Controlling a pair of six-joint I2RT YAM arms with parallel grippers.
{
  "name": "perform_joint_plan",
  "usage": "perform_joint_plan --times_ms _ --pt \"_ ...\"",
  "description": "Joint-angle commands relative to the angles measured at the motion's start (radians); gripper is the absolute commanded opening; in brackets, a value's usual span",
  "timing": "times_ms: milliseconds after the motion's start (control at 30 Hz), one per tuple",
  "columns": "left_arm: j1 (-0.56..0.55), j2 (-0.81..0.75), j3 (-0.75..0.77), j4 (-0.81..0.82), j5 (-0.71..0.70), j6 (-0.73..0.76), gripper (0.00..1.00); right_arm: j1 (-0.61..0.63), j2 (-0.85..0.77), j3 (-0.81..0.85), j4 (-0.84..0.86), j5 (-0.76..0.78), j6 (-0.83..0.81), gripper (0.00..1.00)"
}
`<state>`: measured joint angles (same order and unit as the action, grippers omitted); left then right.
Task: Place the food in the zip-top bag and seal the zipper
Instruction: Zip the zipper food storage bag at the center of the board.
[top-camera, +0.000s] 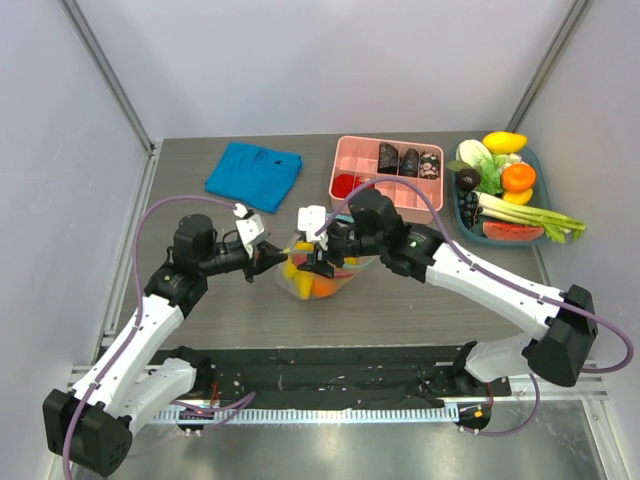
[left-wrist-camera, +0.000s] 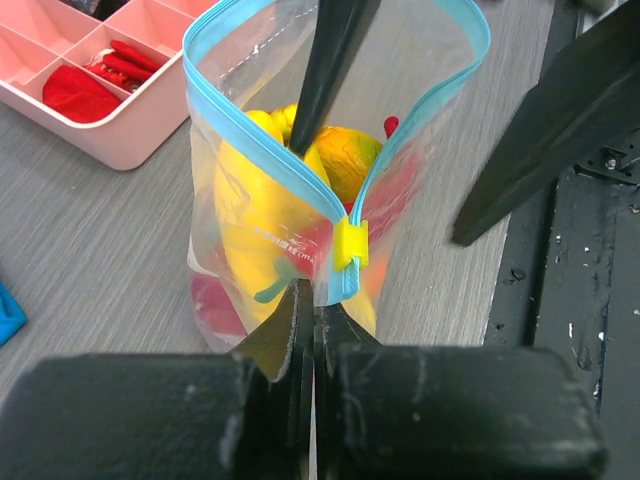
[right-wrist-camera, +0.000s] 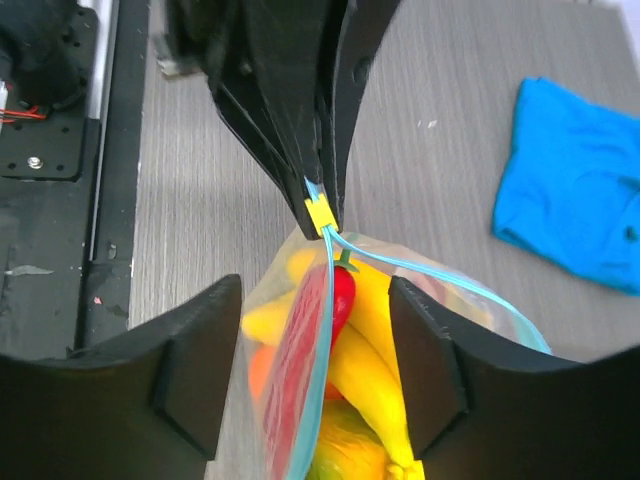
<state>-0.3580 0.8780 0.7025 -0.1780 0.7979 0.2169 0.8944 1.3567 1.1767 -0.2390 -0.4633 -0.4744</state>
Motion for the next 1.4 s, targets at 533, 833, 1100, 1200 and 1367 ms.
perform_joint_plan --times_ms 533,833,1100,1200,1367 --pt "-0.002 0.015 0.094 -0.051 0.058 0.029 0.0 0.015 0.087 0.235 -0.189 -0.178 -0.378 0.6" --pt "-0.002 0.012 0.091 -0.054 0.054 0.033 0.0 0.023 0.121 0.242 -0.171 -0.15 -0.375 0.31" --pt "-0.002 -0.011 0.086 -0.054 0.046 0.026 0.0 0.024 0.113 0.218 -0.177 -0.078 -0.401 0.06" --pt "-0.002 -0.04 0.068 -0.048 0.034 0.035 0.0 0.02 0.098 0.204 -0.189 -0.058 -0.405 0.03" --pt "-0.002 -0.073 0.057 -0.074 0.032 0.059 0.0 -0.017 0.079 0.19 -0.218 -0.04 -0.409 0.03"
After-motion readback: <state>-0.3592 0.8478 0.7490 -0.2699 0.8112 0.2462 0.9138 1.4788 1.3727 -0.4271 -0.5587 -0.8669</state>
